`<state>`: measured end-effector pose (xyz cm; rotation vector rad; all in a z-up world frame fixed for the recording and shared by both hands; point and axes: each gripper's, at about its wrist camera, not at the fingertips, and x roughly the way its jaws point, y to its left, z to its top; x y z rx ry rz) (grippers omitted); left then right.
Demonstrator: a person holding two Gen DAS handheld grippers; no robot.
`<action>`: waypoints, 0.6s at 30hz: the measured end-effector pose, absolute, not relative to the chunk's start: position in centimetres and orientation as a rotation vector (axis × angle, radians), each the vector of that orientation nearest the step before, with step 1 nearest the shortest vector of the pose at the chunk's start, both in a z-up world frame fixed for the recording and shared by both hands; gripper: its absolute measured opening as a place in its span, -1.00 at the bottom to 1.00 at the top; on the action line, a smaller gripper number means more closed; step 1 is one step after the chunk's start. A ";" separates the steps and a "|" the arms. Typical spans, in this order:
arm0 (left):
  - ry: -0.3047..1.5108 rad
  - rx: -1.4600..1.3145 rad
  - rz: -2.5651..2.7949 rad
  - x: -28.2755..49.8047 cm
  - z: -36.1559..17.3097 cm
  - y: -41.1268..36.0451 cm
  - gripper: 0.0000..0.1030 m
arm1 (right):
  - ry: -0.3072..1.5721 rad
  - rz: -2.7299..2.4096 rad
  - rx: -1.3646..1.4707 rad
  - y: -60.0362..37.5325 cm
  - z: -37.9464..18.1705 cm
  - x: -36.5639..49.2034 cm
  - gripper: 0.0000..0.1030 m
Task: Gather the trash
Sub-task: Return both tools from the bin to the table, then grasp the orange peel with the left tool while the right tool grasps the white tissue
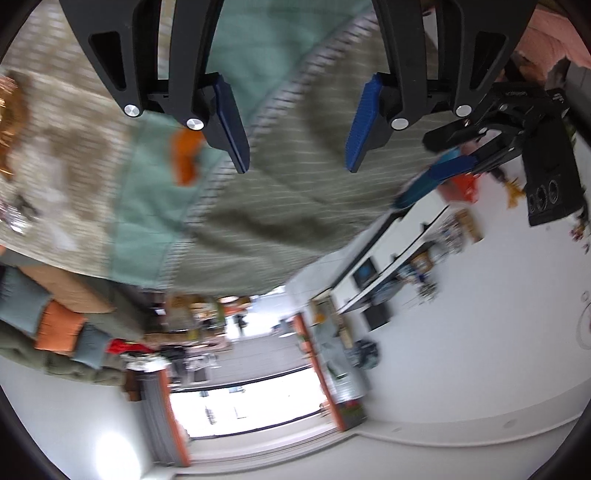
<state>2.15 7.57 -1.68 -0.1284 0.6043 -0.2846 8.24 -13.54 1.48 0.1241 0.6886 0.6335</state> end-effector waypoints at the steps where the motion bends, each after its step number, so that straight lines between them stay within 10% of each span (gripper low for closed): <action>1: 0.609 -0.118 -0.304 2.5 -1.8 6.6 0.55 | 0.683 0.601 0.133 -14.9 1.6 8.5 0.10; 18: 0.696 -0.007 -0.450 7.8 -3.1 -3.7 0.47 | 0.707 0.336 0.202 -25.4 -0.5 12.8 0.22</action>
